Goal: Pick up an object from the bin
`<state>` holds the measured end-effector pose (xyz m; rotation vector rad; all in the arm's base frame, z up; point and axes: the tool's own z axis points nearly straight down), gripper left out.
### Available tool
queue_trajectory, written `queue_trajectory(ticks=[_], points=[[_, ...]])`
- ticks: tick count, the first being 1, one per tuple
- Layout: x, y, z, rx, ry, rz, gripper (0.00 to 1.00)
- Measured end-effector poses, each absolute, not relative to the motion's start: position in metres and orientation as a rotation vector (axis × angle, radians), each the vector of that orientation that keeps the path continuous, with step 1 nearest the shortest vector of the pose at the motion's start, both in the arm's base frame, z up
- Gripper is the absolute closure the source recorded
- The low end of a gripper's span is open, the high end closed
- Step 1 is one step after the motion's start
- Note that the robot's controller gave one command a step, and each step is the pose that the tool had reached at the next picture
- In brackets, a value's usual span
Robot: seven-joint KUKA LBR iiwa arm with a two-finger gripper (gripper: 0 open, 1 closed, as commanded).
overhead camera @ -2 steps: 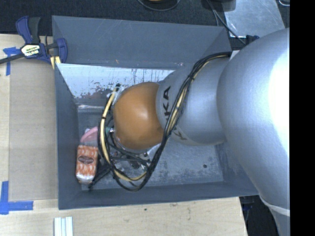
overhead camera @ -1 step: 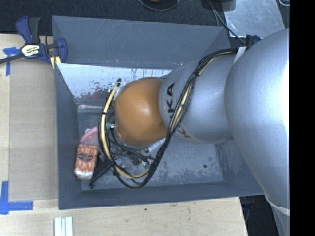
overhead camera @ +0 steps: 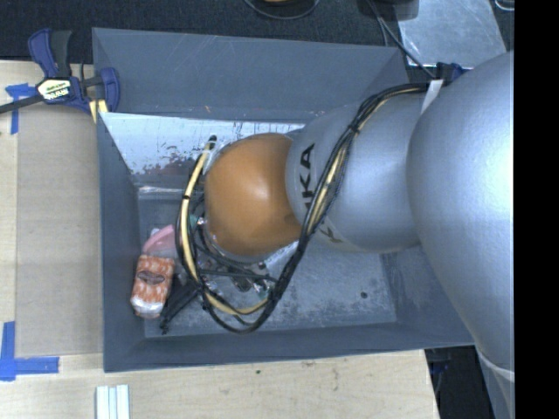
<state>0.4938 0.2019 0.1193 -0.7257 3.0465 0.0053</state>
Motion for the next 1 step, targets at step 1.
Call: queue_trajectory(ticks=[1], points=[[0.4919,0.2013,0.1327,-0.727,3.055,0.004,1.0]])
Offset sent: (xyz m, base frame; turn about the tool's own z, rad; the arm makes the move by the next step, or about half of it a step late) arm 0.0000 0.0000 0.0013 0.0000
